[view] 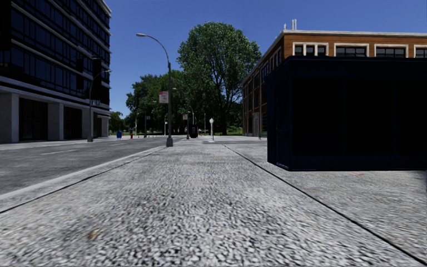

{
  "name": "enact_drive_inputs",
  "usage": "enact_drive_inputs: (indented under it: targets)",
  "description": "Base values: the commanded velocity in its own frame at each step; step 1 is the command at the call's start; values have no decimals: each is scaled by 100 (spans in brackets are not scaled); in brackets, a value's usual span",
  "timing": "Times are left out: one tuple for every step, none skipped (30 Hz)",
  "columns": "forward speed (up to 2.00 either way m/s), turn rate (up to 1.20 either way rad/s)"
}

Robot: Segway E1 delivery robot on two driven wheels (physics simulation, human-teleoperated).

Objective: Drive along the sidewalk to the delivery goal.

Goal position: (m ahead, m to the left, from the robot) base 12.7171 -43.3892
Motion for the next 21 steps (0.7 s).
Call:
enact_drive_inputs:
  targets:
    - [200,0]
    - [200,0]
    - [200,0]
    - [200,0]
    - [200,0]
    - [200,0]
    - [200,0]
    - [200,0]
    - [200,0]
    - [200,0]
    - [200,0]
    - [200,0]
    - [200,0]
    - [200,0]
    - [200,0]
    - [200,0]
    - [200,0]
    - [200,-1]
    - [200,-2]
    - [200,-2]
    - [200,-2]
